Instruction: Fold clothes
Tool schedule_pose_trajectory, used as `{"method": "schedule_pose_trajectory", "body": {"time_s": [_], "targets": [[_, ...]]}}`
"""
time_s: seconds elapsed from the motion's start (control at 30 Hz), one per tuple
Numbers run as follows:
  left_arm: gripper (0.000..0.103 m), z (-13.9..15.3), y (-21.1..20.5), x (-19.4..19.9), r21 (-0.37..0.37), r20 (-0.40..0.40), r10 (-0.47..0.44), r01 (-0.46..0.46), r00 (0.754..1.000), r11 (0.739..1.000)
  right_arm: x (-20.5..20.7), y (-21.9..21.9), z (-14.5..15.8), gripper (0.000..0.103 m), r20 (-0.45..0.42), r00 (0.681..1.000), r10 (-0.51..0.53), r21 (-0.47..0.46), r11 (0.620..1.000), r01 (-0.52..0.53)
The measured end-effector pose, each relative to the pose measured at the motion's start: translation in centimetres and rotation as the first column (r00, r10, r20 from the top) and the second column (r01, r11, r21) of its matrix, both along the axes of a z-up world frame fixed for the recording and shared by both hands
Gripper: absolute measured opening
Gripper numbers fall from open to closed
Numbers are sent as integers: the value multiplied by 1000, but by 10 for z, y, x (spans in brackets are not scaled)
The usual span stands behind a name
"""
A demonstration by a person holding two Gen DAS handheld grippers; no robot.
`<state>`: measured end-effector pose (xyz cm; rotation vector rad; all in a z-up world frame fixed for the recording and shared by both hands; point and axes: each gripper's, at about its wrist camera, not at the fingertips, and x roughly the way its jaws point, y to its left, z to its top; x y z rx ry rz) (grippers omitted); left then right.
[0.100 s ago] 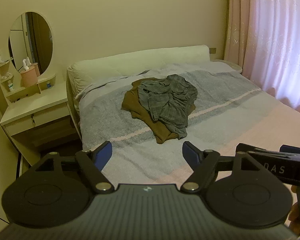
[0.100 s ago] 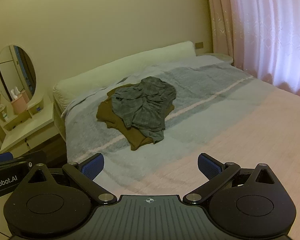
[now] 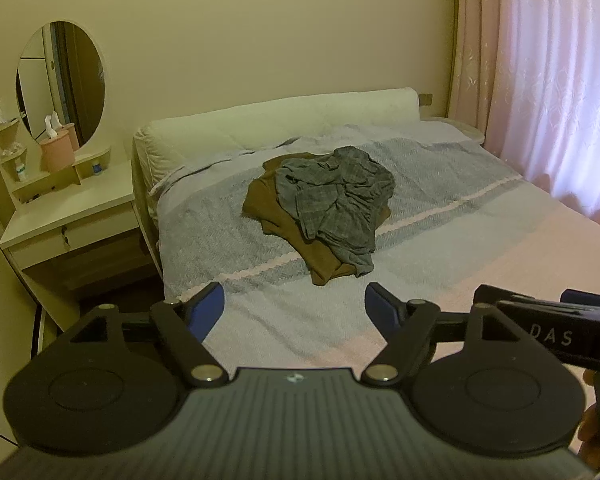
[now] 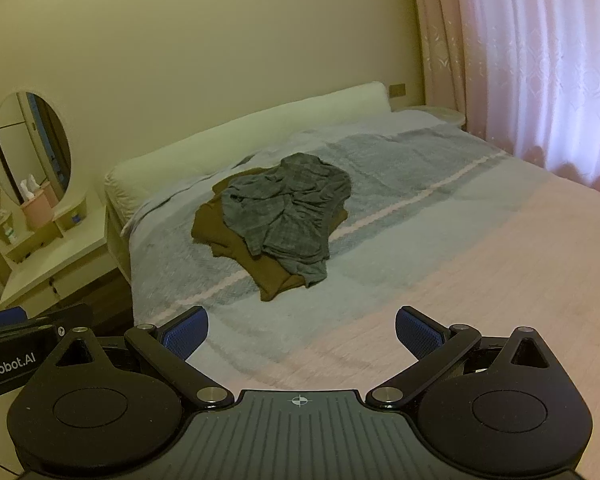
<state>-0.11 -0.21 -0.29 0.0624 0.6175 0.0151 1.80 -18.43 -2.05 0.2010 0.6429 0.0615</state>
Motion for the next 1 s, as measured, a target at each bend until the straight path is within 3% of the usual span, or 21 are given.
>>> {"method": "schedule_pose_trajectory", "body": {"time_s": [0.53,1.0], "targets": [[76,-27,1,5,-17,-11,5,-5,1000,1000,3,-8,-5,102,2,1000,7,-5,1000,-7],[76,-30,-4,11,-20,-36,-6,5,999,1000,14,-6,-7,102,-15,1000,-3,-16,1000,3]]}}
